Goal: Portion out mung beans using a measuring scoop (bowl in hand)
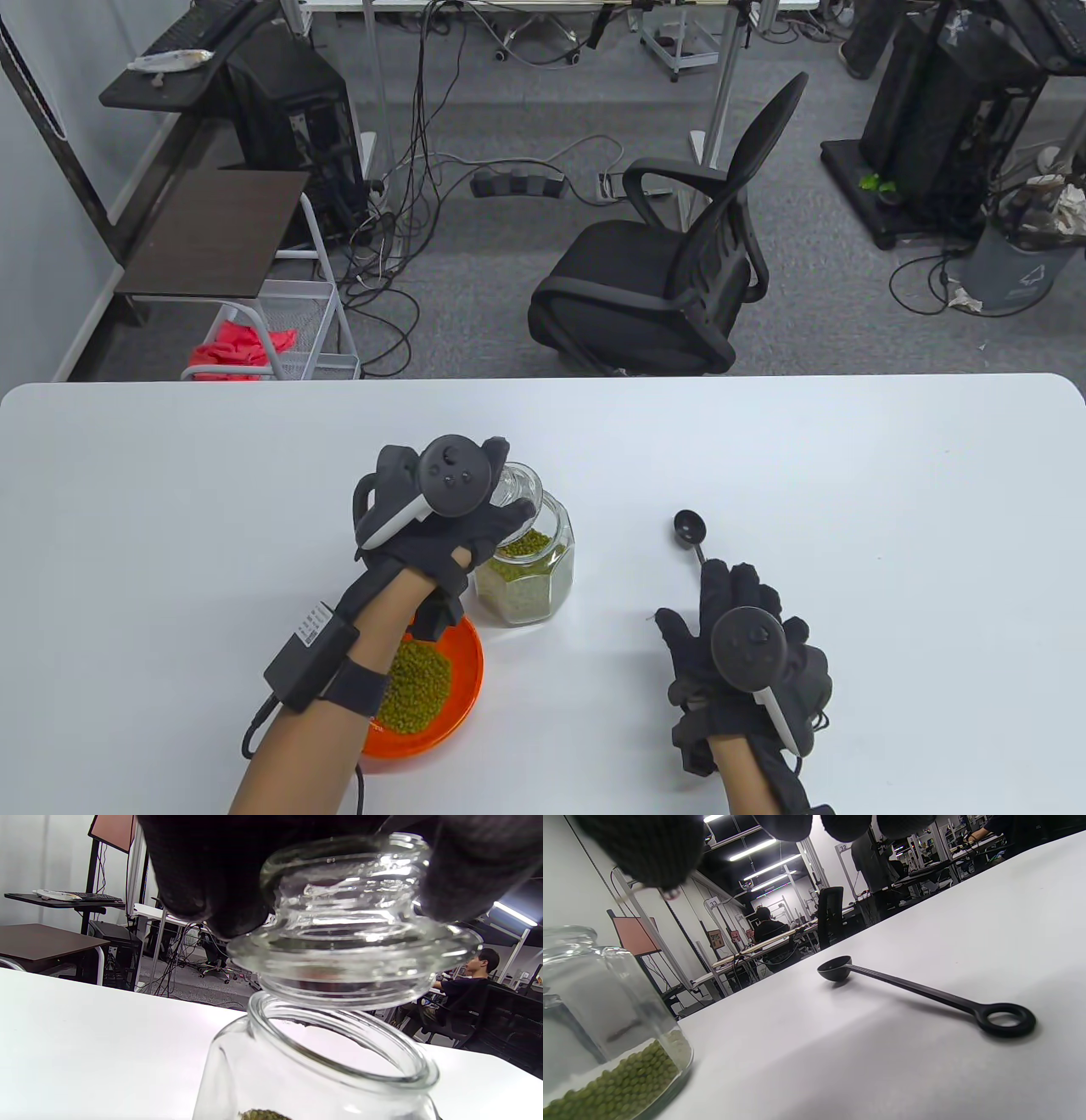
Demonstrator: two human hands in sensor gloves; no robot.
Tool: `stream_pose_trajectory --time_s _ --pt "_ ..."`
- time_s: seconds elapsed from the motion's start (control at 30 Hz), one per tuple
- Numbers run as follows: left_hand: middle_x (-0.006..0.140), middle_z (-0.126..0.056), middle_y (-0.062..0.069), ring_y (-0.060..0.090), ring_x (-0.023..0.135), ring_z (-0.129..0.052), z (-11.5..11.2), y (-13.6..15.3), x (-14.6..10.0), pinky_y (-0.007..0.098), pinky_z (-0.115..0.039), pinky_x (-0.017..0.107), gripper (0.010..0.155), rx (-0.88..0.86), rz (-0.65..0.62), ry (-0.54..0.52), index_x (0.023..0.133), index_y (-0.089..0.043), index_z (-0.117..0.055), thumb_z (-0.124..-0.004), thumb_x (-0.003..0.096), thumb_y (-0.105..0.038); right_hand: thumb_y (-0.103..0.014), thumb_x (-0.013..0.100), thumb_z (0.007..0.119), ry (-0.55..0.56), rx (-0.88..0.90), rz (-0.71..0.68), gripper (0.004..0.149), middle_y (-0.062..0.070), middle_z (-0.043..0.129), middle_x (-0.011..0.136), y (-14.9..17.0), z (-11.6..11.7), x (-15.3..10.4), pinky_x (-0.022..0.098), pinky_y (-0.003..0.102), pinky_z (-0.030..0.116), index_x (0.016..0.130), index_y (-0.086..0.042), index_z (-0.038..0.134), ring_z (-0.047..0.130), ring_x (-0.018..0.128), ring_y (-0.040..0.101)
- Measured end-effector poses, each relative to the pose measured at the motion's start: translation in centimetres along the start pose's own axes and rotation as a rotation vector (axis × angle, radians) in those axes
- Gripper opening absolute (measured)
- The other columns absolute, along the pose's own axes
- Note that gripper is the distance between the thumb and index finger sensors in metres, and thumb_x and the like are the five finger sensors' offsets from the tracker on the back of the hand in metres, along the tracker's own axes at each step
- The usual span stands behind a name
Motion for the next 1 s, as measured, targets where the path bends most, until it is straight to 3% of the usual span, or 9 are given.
stream_pose_trajectory --time_s 0.37,1.0 --pt "0.108 -0.064 0.008 0.039 0.082 -0.09 -2.2 -0.8 1.4 0.044 -0.081 0.062 0.083 0.034 0.002 0.042 0.113 -0.023 -0.053 -0.078 0.048 -0.069 -0.048 0.042 0.084 -0.002 0.012 0.003 0.077 0.025 0.048 0.11 0.1 0.0 0.0 0.063 0.082 0.03 0.106 -0.014 0.057 0.05 0.1 0.055" --pt "0.108 -0.065 0.006 0.039 0.081 -0.089 -3.0 -2.0 1.6 0.043 -0.081 0.062 0.083 0.162 0.0 0.036 0.112 -0.025 -0.056 -0.08 0.0468 -0.069 -0.047 0.043 0.084 -0.009 0.012 0.014 0.077 0.025 0.048 0.11 0.2 -0.1 0.0 0.063 0.082 0.031 0.106 -0.013 0.057 0.051 0.1 0.055"
Point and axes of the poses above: the tracker on the back of each hand, its own y axis roughly to the little-finger side, its own x axis roughly from the wrist to the fingertips, z = x × y, the point moved 5 cm from there along x, roughly from the wrist to the fingertips
